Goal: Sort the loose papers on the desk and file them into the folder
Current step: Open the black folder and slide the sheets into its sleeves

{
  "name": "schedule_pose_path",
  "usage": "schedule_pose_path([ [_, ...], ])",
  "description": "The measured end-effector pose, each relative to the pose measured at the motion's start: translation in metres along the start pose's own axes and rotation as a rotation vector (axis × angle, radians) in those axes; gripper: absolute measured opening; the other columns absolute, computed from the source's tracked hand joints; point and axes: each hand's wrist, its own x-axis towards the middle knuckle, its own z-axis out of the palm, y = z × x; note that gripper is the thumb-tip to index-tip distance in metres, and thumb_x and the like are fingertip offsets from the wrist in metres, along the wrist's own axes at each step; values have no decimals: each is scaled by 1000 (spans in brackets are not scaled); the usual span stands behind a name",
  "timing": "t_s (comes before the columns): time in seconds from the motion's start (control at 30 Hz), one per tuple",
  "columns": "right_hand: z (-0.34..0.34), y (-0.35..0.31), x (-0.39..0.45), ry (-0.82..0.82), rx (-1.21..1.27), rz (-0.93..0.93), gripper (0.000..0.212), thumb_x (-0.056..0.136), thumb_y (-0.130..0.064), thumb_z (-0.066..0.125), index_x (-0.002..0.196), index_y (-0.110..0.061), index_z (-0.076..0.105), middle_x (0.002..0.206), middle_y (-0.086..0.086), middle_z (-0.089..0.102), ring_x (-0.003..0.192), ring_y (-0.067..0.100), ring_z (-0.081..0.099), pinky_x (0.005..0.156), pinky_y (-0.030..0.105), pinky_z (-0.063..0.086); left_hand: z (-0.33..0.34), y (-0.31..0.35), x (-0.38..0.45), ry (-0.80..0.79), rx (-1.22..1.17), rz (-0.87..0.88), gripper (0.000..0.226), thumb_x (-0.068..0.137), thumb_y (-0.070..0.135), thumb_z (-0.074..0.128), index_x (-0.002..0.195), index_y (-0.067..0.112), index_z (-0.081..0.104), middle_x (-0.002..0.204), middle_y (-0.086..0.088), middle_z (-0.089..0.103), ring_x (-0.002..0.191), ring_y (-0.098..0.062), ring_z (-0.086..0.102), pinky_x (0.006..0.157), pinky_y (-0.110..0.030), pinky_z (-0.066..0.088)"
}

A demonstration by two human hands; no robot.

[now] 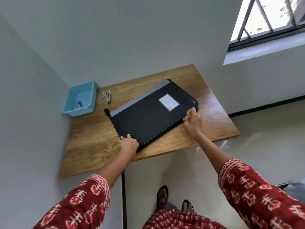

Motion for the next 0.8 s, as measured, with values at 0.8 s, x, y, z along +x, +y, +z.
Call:
schedule_pose_path([
  [0.8, -49, 41, 80, -80, -36, -79, 27, 74, 13, 55, 77, -12, 46, 67, -2, 53, 65, 16, 51, 54, 15, 35, -98, 69, 44, 265, 92, 223, 41, 88, -22, 34, 128, -19, 39, 140, -46, 17, 116, -65, 37, 80, -51, 54],
])
